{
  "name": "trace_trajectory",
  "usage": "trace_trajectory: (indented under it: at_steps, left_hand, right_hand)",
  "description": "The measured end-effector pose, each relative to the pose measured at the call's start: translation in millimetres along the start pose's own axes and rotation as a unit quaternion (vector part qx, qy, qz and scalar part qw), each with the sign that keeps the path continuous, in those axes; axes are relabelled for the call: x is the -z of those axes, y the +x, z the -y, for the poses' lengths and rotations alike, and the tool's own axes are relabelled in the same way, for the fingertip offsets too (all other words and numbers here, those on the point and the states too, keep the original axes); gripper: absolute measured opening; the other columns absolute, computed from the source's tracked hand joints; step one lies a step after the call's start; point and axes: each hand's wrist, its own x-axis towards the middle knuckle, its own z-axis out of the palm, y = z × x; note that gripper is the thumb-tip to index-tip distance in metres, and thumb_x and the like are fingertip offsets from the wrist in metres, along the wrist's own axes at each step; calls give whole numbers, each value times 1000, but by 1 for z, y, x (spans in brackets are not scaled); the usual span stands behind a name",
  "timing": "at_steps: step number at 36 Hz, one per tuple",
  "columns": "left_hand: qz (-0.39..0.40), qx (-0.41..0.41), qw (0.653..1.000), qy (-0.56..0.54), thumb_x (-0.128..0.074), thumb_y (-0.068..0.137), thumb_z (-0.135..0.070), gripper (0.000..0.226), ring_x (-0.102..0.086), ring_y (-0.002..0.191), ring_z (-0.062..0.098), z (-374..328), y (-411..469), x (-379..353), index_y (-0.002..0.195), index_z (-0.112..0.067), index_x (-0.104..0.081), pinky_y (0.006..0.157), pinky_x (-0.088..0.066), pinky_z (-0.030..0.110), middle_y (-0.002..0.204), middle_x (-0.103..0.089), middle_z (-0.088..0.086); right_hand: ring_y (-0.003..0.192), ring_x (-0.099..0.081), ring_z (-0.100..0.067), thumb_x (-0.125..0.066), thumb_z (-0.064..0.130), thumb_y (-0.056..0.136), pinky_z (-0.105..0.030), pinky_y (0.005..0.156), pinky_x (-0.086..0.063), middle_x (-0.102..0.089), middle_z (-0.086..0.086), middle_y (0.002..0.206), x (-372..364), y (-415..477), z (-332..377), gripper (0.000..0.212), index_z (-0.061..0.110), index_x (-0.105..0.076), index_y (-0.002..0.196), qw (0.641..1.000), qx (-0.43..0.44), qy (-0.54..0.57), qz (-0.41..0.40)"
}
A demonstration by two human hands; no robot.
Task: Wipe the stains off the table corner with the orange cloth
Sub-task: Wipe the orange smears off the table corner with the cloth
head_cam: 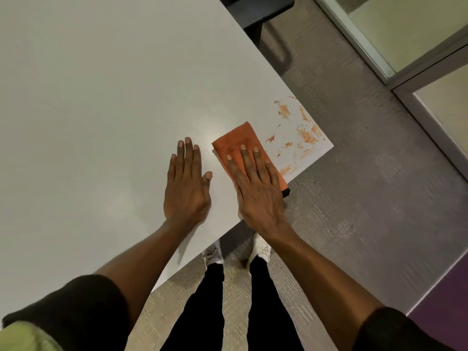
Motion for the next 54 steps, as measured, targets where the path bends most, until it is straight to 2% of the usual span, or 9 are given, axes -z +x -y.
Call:
trace_trajectory:
  at_steps: [3,11,18,24,28,38,44,47,54]
  left_hand:
    - [4,3,1000,2,-29,122,-42,71,15,176,20,0,0,2,181,-15,1,142,10,38,189,13,3]
    - [0,3,1000,3,-32,122,-38,70,12,176,21,-1,1,1,181,-13,-3,143,6,39,190,10,6]
    - [-9,0,1000,10,-31,122,-33,67,9,176,22,-3,-1,4,180,-11,-6,143,5,41,190,7,6]
    - [-4,0,1000,20,-30,122,-32,67,10,176,22,-4,0,5,180,-11,-6,143,3,42,190,7,7]
    - [-4,3,1000,20,-24,122,-35,66,10,176,22,-5,0,5,180,-11,-5,144,0,44,190,7,7]
    - [-4,8,1000,26,-29,121,-33,67,9,177,22,-5,-1,3,180,-11,-7,144,0,43,190,6,7]
    - [0,12,1000,18,-19,120,-39,68,5,177,24,-6,-1,3,180,-11,-8,144,-9,50,190,4,7]
    - [0,8,1000,11,-17,120,-39,68,5,177,24,-7,-1,6,180,-10,-9,143,-10,51,190,3,8]
    - [-1,5,1000,23,-22,120,-36,67,10,176,21,-7,-1,3,180,-12,-6,144,-1,44,190,7,5]
  right_hand:
    - [167,3,-33,-53,27,110,-57,133,-13,0,-9,180,2,-19,4,77,24,-7,172,1000,-9,7,16]
    - [166,9,-32,-33,55,112,-56,132,-13,6,-10,180,12,-9,-5,73,26,-3,171,998,46,-1,52]
    - [166,0,-37,-38,40,114,-61,132,-12,-4,-14,179,8,56,-10,66,20,-12,171,999,25,21,6]
    - [166,6,-34,-38,39,114,-57,133,-12,5,-11,180,10,0,-3,70,22,-3,172,1000,7,19,23]
    - [167,6,-32,-37,35,114,-57,133,-13,5,-9,180,11,-30,-8,66,22,-6,172,999,14,32,32]
    - [166,3,-35,-44,32,113,-59,132,-12,1,-14,180,7,45,-17,71,22,-6,172,999,-28,21,-3]
    - [166,10,-35,-50,31,111,-57,134,-10,11,-10,179,7,-16,1,82,24,6,171,999,-21,23,23]
    - [166,7,-33,-49,25,113,-56,133,-15,7,-9,180,6,-38,2,77,26,1,171,1000,-8,20,9]
    - [166,5,-35,-51,21,109,-58,133,-12,4,-13,180,9,39,-29,80,23,-1,172,999,11,31,-5]
